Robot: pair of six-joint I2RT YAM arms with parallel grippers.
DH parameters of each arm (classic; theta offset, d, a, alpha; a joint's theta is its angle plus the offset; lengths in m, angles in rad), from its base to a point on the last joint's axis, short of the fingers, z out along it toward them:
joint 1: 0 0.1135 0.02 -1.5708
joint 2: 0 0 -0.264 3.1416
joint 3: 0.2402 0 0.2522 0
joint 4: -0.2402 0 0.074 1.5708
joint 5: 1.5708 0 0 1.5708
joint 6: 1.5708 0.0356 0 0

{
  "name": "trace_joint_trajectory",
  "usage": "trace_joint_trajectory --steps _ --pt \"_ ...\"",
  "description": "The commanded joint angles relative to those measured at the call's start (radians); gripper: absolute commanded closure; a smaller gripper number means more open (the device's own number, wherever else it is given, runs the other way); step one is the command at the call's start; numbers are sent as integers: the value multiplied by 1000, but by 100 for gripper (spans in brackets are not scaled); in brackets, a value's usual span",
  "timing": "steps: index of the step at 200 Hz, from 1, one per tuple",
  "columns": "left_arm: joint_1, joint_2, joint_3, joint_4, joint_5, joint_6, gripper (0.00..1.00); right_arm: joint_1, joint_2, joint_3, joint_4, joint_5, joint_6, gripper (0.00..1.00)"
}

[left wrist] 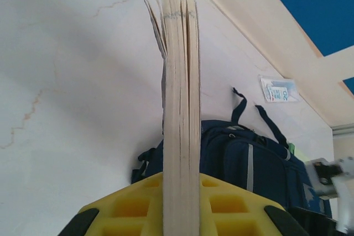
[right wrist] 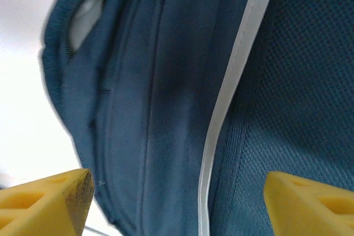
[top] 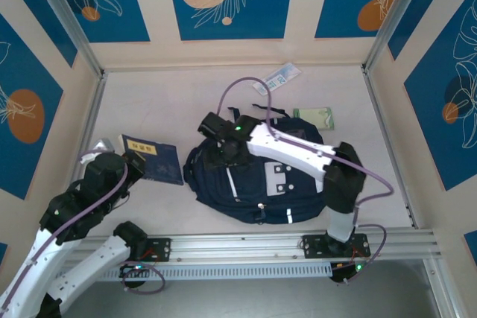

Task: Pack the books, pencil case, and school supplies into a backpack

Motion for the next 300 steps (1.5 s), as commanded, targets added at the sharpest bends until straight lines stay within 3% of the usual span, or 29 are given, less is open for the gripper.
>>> trace_joint_trajectory --steps 1,41,59,75,103,111,149,169,184,202,226,257,300 --pt "2 -29 20 -73 -76 -12 100 27 110 122 -193 155 4 23" --pt "2 -51 12 -91 -76 -15 100 33 262 256 -263 177 26 26" --pt "3 -54 11 -99 -81 -15 100 34 301 270 -290 198 40 34" --pt "4 -57 12 -100 -86 -14 100 31 306 254 -293 198 51 50" --pt "3 -54 6 -87 -89 -5 100 22 227 181 -219 175 20 93" --pt "2 -49 2 -78 -84 -5 100 13 184 150 -171 149 -14 100" --pt "2 22 14 12 -28 56 100 -51 -74 29 15 -46 -224 100" --pt "3 72 32 64 15 100 100 -173 -214 -52 110 -357 -232 100" --pt "2 95 32 129 73 139 98 -288 -343 -190 287 -634 -206 100" --pt "2 124 27 214 152 162 97 -432 -453 -367 553 -920 -60 100" --pt "3 150 7 330 252 172 97 -556 -488 -499 804 -1166 119 100" --pt "5 171 -31 469 369 160 98 -591 -551 -531 842 -1179 103 100" --pt "9 266 -123 665 571 45 100 -642 -614 -616 1073 -1164 295 100"
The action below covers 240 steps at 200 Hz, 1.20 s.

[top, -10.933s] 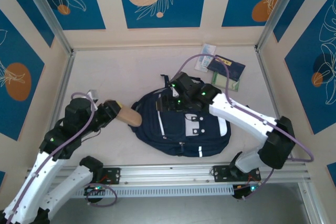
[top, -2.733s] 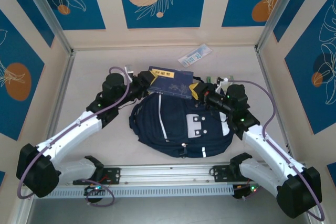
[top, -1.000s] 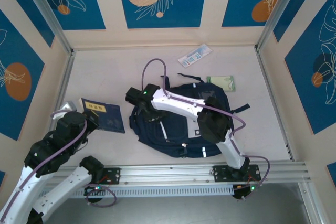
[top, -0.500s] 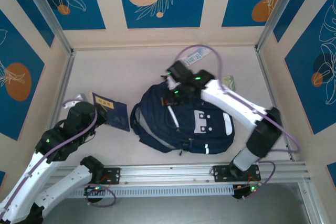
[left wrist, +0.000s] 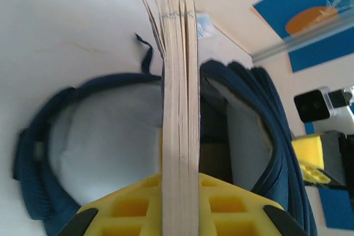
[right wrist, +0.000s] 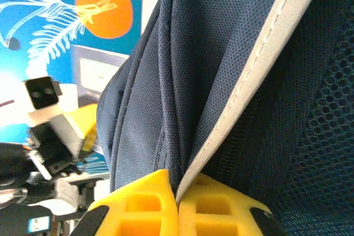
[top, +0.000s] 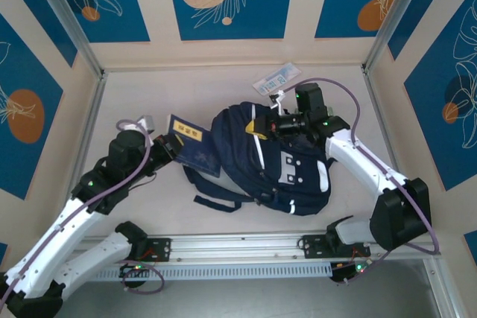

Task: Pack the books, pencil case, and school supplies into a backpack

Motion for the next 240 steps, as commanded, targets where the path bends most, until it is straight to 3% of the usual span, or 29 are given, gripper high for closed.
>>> trace_joint_trajectory --steps 1,30,73,111,136,180,220,240 --pt "6 43 -53 201 165 -81 100 -24 -84 -16 298 -120 140 100" --pt "8 61 -144 393 187 -180 100 -43 -104 -58 413 -112 249 100" --pt "7 135 -241 659 199 -318 100 -38 -135 -73 435 -103 277 100" --pt "7 202 -186 659 203 -237 100 -32 -177 -109 466 -82 293 100" --pt "2 276 -171 716 256 -266 100 -30 -193 -135 473 -49 301 100" --pt "-112 440 -172 799 254 -276 100 -20 -180 -152 526 30 322 100" --pt "-210 700 -118 985 299 -287 100 29 -170 -183 543 90 331 100" --pt "-227 816 -69 1018 353 -319 92 50 -175 -210 547 119 334 100"
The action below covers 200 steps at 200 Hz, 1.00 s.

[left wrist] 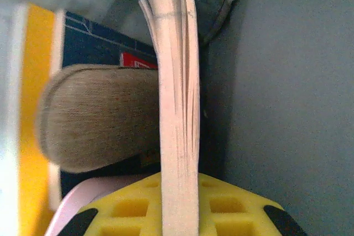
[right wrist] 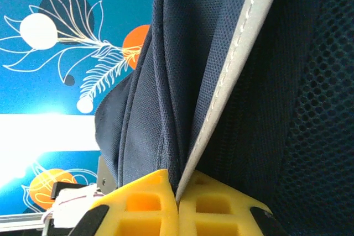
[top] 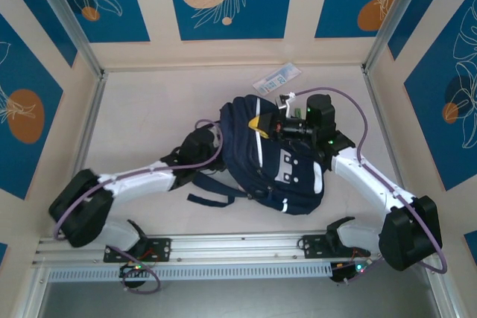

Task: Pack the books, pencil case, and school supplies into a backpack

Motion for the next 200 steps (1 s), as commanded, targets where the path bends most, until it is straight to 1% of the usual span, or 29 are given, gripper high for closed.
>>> trace_joint_trajectory --steps 1,8,21,32,40,46,55,79,95,109,123,130,140,154,161,169,184,200 --pt "-20 97 77 138 80 -35 92 30 -43 -6 157 16 20 100" --pt "-21 124 91 135 98 -43 84 33 -47 -12 157 27 19 100" --pt "-24 156 108 119 120 -57 66 35 -54 -23 142 42 15 100" --pt "-22 150 103 108 119 -60 51 31 -62 -26 112 53 5 100" --pt "-20 128 96 87 106 -51 44 26 -71 -25 91 59 -7 100" --pt "-15 100 89 57 91 -38 40 21 -79 -26 73 63 -17 100" --pt "-3 45 81 -17 68 -7 37 12 -95 -25 48 73 -31 97" --pt "39 -143 49 -243 -15 86 29 -16 -137 -25 -30 80 -78 90" --pt "62 -276 36 -435 -91 132 25 -30 -155 -30 -78 67 -103 88" --pt "77 -392 26 -591 -171 165 25 -34 -164 -40 -110 58 -115 87" --pt "87 -507 28 -757 -288 184 25 -27 -162 -52 -121 39 -124 84" --pt "89 -561 36 -843 -357 189 25 -9 -157 -49 -140 39 -146 81" --pt "97 -624 53 -961 -458 185 25 27 -148 -24 -209 59 -207 72" --pt "123 -688 70 -1058 -539 192 25 77 -123 33 -326 112 -287 60" --pt "136 -708 76 -1075 -552 202 25 89 -111 62 -397 149 -331 56" --pt "150 -720 76 -1071 -547 212 25 96 -100 94 -453 186 -368 53" --pt "176 -693 75 -1043 -465 227 25 83 -90 145 -552 269 -418 52" --pt "182 -629 105 -1069 -399 231 25 52 -78 209 -683 393 -465 52"
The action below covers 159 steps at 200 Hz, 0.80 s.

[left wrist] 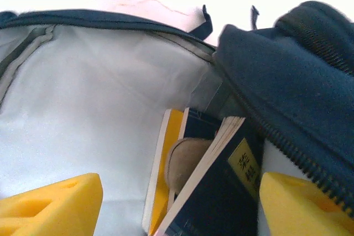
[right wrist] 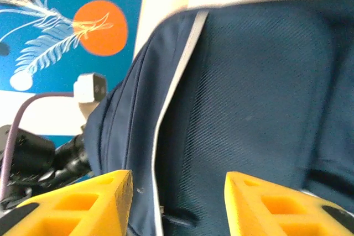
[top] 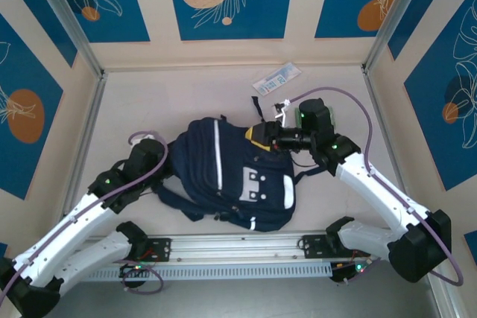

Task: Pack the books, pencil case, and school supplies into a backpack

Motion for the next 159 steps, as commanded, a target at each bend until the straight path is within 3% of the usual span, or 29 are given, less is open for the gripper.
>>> trace_joint_trajectory --steps 1,27,45,76,97,121,139,159 --pt "17 66 69 -58 35 20 25 -36 8 98 -252 198 -140 52" --pt "17 102 98 -125 4 42 25 -79 8 164 -371 385 -179 53" --pt "24 102 93 -125 -5 85 25 -105 29 196 -407 421 -191 58" --pt "53 235 133 -168 117 190 23 -133 114 279 -526 483 -219 58" --pt "98 362 172 -243 181 180 23 -131 142 301 -547 557 -231 58" --pt "121 433 259 -408 59 137 22 -134 174 331 -582 657 -236 58" --pt "132 400 280 -476 -39 91 20 -133 190 335 -581 700 -237 58" --pt "159 326 241 -505 -74 24 19 -142 210 339 -569 699 -230 58"
